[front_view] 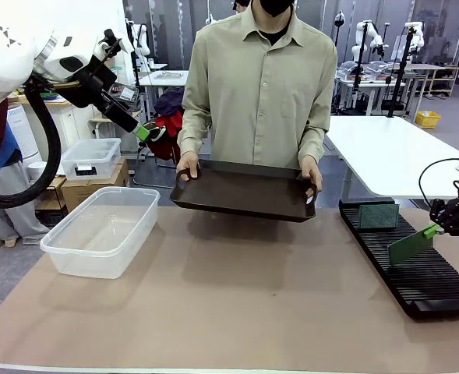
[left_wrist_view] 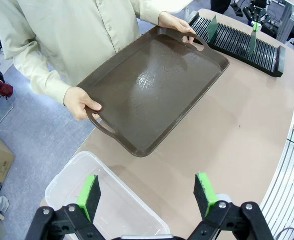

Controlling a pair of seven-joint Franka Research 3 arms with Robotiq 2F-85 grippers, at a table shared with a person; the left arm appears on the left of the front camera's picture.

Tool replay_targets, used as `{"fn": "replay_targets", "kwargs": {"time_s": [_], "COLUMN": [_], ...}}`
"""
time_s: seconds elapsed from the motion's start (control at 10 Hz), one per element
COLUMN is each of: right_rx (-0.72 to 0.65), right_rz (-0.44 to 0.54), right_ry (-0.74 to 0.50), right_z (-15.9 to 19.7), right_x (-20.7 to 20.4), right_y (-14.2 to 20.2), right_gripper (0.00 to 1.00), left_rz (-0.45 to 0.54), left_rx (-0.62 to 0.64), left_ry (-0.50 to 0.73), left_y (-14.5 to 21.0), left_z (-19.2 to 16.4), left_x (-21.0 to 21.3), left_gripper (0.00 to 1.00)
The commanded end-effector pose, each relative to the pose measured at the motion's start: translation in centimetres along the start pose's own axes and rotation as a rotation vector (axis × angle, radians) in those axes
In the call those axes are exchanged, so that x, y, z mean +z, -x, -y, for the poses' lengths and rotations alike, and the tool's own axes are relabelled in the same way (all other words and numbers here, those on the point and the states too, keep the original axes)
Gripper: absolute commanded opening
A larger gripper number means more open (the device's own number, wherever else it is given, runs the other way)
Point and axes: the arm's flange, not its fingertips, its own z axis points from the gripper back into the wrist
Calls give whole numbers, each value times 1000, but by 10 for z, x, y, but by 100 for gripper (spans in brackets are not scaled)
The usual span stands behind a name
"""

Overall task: Sort PCBs into racks and boxes based on the side picked up.
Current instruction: If the short side of the Blank PCB is picked up, insert it into the PCB Rack ; if the long side is picked up, place it in the Organizing box.

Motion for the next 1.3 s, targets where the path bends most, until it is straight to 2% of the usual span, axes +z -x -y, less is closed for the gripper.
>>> {"fn": "replay_targets", "kwargs": {"time_s": [0.0,0.3,0.8,1.2], "right_rx": [0,-29,-82,-102], "right_rz": [7,23,-5,22], "right_ry": [51,49,8,-21], "right_z": [-3,-3,-7,-11], "right_x": [-6,-7,-1,4], "right_y": [1,11,26,35], "right_gripper": [2,2,2,2], "left_rz": [-2,-2,-2,-2], "left_rx": [7,7,7,7], "left_ry": [1,1,1,1], "left_y": [2,2,2,2], "left_z": [0,0,0,0], "left_x": [0,0,0,0], "left_gripper": [100,100,100,100]}}
